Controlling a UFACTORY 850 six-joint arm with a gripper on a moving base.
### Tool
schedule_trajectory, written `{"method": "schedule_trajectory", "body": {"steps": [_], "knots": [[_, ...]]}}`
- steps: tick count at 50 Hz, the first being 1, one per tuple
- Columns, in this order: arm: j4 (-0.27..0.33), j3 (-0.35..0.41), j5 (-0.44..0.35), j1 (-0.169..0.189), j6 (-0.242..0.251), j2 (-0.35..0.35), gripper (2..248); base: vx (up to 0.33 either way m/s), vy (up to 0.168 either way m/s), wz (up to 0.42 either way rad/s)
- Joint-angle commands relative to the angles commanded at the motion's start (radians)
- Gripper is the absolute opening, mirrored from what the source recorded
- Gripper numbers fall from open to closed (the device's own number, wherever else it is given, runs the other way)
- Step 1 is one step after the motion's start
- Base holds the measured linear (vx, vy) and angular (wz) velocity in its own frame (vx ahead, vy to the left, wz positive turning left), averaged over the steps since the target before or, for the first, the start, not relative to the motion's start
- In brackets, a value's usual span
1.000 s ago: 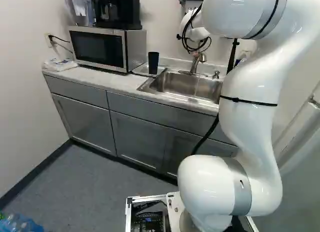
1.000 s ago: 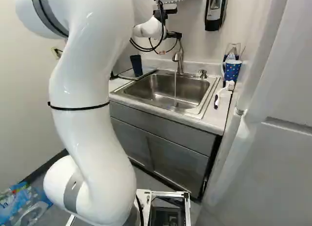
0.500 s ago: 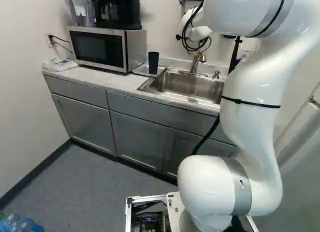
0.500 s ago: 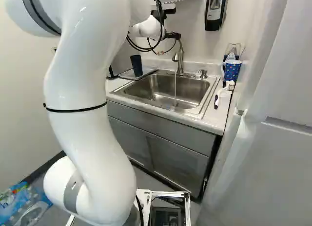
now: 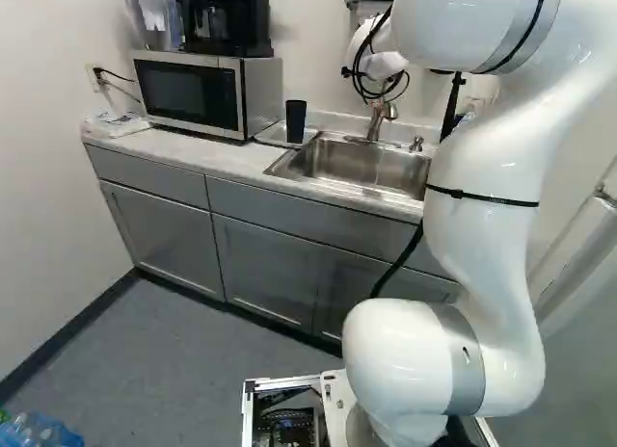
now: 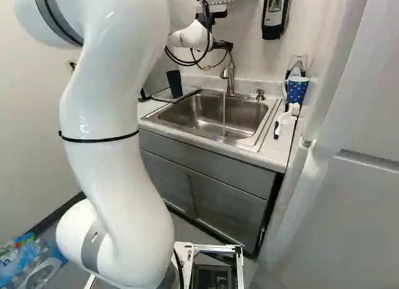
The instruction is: Rinse the cup and place it in the tray
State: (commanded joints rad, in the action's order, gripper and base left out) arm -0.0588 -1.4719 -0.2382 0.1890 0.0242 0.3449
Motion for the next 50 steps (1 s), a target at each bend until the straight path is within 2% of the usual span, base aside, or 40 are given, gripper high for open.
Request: {"method": "schedule_trajectory", "body": {"steps": [27,50], "knots": [[0.000,0.003,0.039,0.000,0.000,-0.002,247,0.000,0.000,0.000],[0.000,0.034,0.050,0.003,0.000,-0.029,247,0.000,0.000,0.000]]}}
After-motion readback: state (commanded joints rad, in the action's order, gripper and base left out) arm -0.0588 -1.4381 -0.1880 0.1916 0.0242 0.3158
